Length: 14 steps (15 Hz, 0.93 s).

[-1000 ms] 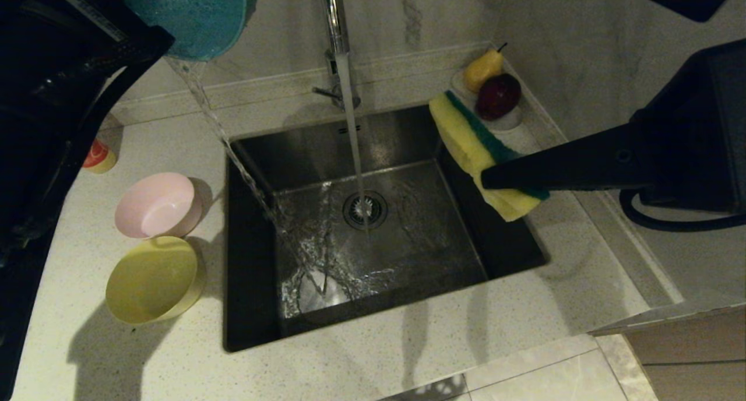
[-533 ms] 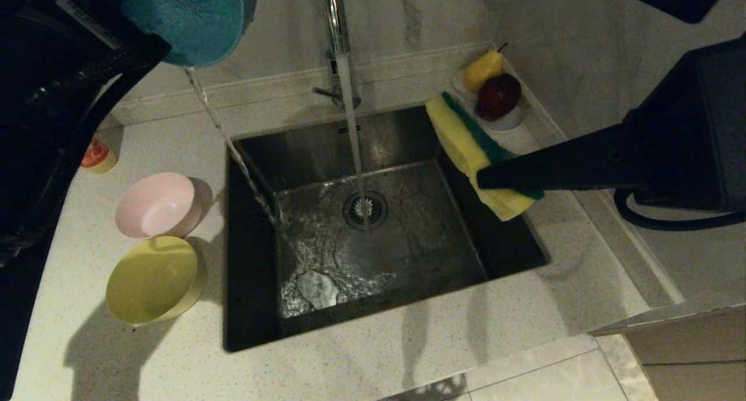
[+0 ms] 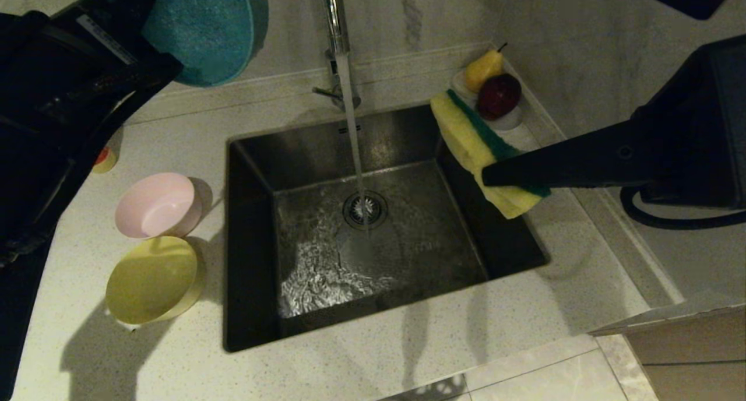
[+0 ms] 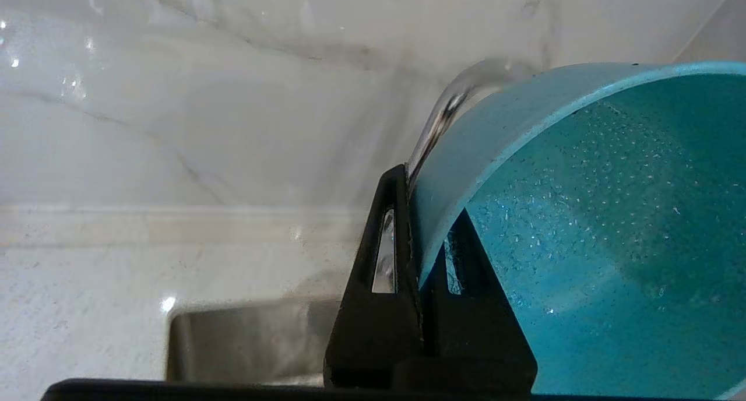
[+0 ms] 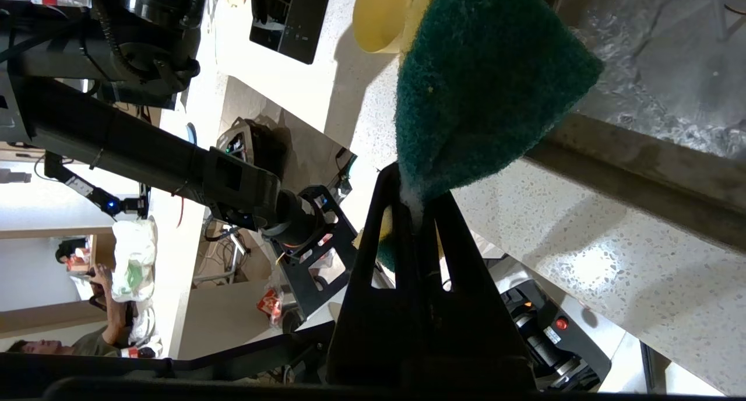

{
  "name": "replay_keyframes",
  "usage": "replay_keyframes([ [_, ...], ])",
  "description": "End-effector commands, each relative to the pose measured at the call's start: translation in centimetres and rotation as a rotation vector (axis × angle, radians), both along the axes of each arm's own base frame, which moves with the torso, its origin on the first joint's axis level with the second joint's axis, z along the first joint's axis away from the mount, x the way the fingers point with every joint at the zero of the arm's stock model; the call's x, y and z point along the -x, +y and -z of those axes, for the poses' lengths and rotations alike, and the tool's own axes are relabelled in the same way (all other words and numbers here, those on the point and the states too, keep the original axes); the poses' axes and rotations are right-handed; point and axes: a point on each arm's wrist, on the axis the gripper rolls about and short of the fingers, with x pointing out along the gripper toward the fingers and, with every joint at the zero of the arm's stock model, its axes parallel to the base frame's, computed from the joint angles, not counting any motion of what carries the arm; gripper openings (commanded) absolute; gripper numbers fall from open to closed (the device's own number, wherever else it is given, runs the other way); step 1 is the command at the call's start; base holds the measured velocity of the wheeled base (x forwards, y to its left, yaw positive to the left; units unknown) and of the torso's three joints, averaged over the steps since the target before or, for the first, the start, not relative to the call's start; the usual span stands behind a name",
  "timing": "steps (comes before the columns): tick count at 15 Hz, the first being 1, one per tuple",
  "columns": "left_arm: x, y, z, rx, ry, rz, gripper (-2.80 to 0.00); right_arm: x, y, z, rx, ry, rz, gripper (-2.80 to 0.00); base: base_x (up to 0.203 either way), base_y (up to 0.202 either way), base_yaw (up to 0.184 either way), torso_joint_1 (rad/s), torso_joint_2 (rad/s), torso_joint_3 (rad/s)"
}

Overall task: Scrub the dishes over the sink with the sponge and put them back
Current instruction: Rinse the bowl, then place the bowl on the table

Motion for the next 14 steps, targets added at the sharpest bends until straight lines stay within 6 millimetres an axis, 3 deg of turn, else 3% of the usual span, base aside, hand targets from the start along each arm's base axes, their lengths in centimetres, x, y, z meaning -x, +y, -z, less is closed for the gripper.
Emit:
replay_keyframes([
  [1, -0.4, -0.2, 0.7, -0.036, 0.083, -0.02, -2.8, 0.2, -0.3, -0.2, -0.007, -0.003, 0.002, -2.8, 0.0, 0.0, 0.0, 0.0, 0.0, 0.0],
  [5, -1.3, 0.7, 3.6, -0.243, 0.531, -0.103, -2.8, 0.5, -0.7, -0.2, -0.01, -0.007, 0.008, -2.8, 0.0, 0.0, 0.0, 0.0, 0.0, 0.0],
  [8, -1.3, 1.6, 2.2, -0.187, 0.689, -0.118, -2.8, 0.7, -1.2, -0.5, -0.018, -0.017, 0.021, -2.8, 0.0, 0.0, 0.0, 0.0, 0.0, 0.0],
  [11, -0.8, 3.5, -0.7, -0.076, 0.903, -0.152, -2.8, 0.5, -1.7, -0.4, -0.015, -0.018, 0.046, -2.8, 0.0, 0.0, 0.0, 0.0, 0.0, 0.0],
  [14, -2.8, 6.7, -2.1, 0.109, 1.004, -0.286, -2.8, 0.3, -1.7, 0.3, 0.005, -0.002, 0.052, -2.8, 0.0, 0.0, 0.0, 0.0, 0.0, 0.0],
])
